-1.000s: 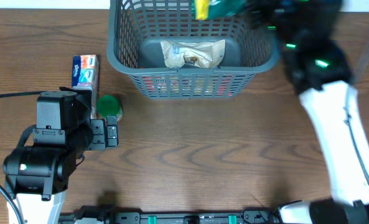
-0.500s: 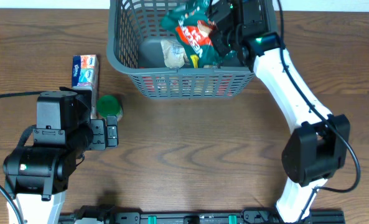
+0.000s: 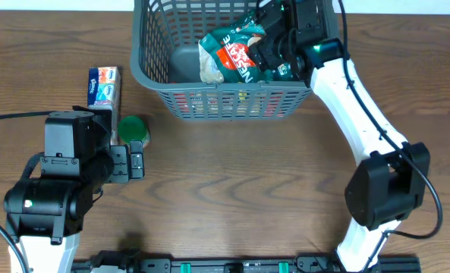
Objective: Pack container
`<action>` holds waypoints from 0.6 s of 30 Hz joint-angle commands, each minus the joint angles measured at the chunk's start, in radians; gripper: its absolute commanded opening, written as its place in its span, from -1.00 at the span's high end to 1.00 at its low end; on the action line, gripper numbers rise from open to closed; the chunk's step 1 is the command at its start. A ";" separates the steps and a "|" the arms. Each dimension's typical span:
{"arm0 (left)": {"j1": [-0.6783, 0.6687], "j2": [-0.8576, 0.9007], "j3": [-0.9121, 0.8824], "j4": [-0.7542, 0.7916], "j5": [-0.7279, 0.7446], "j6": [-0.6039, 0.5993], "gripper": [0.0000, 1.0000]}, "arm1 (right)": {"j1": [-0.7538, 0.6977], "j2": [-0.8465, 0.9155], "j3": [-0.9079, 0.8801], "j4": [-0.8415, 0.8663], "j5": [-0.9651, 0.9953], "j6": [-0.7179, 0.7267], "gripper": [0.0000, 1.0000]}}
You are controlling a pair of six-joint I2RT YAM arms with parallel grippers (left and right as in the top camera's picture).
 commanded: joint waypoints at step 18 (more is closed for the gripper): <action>0.074 0.273 0.587 -0.208 -0.024 -0.024 -0.97 | -0.428 -0.505 0.132 -0.226 0.123 0.503 -0.99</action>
